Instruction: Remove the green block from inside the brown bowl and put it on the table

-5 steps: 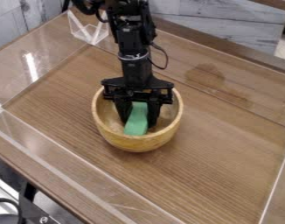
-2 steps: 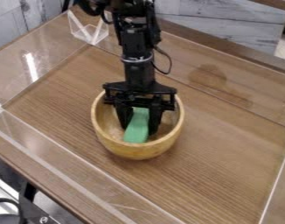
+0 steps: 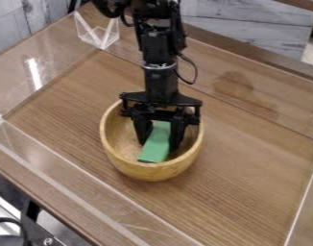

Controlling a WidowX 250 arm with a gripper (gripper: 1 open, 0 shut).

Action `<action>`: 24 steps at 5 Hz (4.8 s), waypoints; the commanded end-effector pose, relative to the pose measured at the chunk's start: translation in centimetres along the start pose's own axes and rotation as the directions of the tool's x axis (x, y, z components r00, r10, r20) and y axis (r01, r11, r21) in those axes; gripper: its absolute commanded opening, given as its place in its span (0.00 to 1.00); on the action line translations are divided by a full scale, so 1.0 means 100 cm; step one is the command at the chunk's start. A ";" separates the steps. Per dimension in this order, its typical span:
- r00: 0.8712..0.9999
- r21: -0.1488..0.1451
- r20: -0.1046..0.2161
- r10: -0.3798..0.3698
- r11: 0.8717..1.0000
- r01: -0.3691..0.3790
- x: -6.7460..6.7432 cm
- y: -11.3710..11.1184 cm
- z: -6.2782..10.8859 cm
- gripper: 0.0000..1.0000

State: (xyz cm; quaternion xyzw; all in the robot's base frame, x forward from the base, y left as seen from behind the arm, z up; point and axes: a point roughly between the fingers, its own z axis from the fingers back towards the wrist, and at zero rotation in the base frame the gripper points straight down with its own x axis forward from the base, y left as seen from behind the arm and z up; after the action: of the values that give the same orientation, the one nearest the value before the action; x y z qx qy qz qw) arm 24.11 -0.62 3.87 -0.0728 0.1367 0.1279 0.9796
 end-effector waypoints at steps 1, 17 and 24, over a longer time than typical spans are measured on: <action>0.998 -0.012 0.053 -0.029 0.999 0.029 0.004 -0.013 0.020 0.00; 0.957 -0.109 0.107 -0.268 0.954 0.279 -0.039 -0.039 0.109 0.00; 0.961 -0.148 0.239 -0.141 0.972 0.180 -0.032 0.062 0.172 0.00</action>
State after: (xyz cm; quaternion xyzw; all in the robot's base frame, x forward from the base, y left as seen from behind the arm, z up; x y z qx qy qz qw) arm 23.75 7.43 19.02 -0.1623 0.0356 0.0702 0.9836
